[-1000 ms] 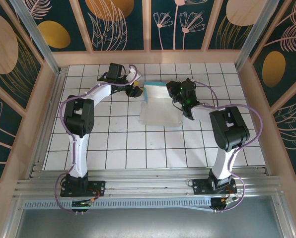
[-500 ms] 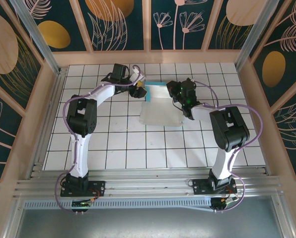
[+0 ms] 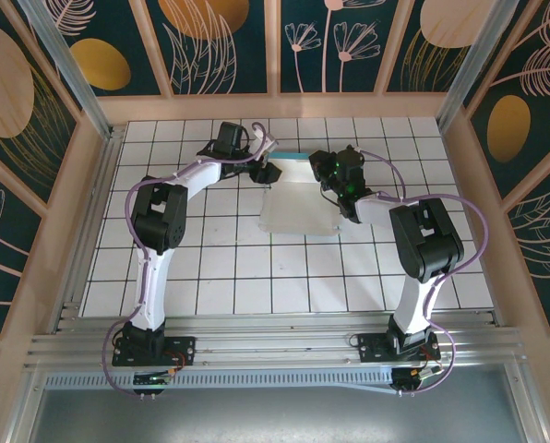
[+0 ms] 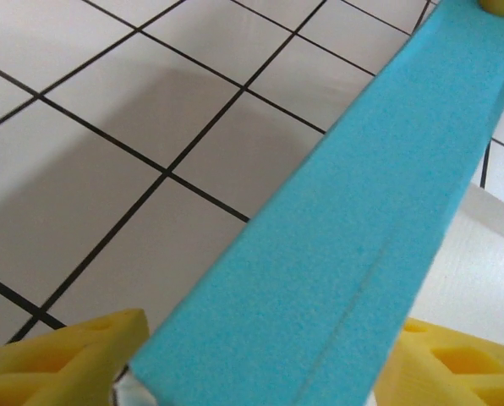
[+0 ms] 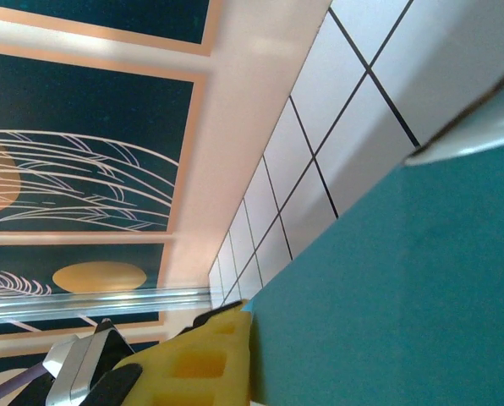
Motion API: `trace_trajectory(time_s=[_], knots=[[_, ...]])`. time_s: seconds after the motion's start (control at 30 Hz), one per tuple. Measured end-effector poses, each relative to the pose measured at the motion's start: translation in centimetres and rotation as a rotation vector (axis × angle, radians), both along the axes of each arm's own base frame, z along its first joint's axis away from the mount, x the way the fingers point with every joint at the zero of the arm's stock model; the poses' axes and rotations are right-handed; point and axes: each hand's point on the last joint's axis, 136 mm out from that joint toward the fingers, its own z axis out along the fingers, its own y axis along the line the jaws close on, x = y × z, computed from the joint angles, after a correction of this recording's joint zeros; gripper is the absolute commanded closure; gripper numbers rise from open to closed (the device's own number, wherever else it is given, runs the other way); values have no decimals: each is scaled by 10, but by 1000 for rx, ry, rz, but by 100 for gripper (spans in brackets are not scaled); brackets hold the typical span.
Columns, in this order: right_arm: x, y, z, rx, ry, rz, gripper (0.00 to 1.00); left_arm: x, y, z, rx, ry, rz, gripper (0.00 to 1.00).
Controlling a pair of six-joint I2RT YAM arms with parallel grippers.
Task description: Fold the paper box
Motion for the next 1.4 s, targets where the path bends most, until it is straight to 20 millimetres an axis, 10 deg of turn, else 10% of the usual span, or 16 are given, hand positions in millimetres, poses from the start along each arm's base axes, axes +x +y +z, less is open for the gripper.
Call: trace_trajectory(time_s=[0.17, 0.63, 0.97, 1.4], knots=[[0, 0, 1, -1, -1, 1, 88, -20, 9, -15, 18, 29, -8, 2], [-3, 1, 6, -20, -13, 16, 87, -24, 82, 40, 89, -217, -34, 1], [-7, 0, 16, -63, -42, 34, 87, 0, 66, 10, 183, -304, -247, 2], [-8, 3, 16, -62, -43, 49, 87, -18, 65, -11, 209, -300, -393, 8]])
